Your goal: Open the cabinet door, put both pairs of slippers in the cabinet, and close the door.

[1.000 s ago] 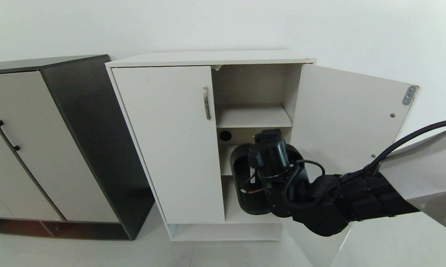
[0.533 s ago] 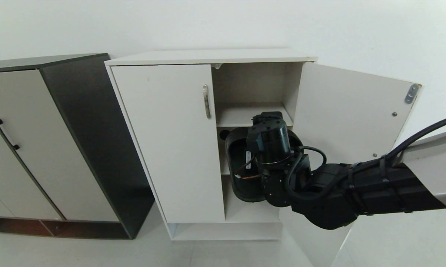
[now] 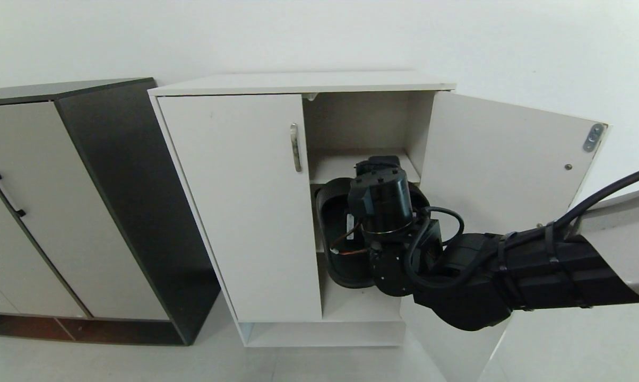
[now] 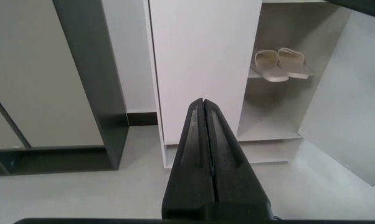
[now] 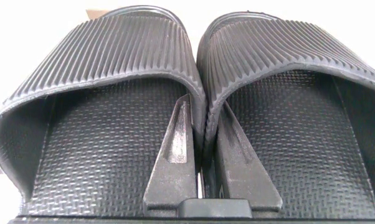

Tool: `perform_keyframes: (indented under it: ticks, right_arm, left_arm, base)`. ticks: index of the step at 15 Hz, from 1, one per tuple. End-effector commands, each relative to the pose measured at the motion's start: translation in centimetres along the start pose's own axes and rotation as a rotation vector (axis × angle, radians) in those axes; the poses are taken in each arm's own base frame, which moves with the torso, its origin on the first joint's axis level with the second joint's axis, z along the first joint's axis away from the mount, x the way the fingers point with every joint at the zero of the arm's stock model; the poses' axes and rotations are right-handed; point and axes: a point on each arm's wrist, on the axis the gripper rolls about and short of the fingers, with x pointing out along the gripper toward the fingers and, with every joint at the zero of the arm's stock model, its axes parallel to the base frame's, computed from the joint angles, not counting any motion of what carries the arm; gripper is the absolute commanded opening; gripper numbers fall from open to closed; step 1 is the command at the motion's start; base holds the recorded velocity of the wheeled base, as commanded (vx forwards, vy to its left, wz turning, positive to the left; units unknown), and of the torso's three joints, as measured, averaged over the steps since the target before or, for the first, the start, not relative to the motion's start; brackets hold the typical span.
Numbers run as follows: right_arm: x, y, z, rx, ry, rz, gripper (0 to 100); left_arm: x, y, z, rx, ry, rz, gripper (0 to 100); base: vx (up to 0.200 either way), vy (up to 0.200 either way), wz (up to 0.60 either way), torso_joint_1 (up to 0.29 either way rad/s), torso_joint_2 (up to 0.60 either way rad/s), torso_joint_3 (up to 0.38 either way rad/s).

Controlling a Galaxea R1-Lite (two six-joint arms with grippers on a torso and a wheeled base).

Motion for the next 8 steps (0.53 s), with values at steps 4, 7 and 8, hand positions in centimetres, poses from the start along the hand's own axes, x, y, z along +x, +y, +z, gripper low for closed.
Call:
perform_keyframes:
  ticks: [4,7,8]
  right_arm:
    - [-0.06,0.00,0.27,-0.004,-0.013,-0.027,0]
    - [0.01,-0.03,0.22,-0.004,-0.012,-0.030,0]
    - [0.11,-0.04,0.11,-0.006,-0.010,-0.032,0]
  left_arm:
    - [0.01,0.00,0.00,0.000,0.002,0.000,0]
    - [0.01,0.00,0.00,0.000,0.002,0.000,0]
    - [0.01,0.00,0.00,0.000,0.002,0.000,0]
  base:
    - [0.200,0.000,0.00,0.004,0.00,0.006]
    - [0.200,0.000,0.00,-0.001,0.01,0.004]
    - [0.200,0.000,0.00,0.002,0.00,0.007]
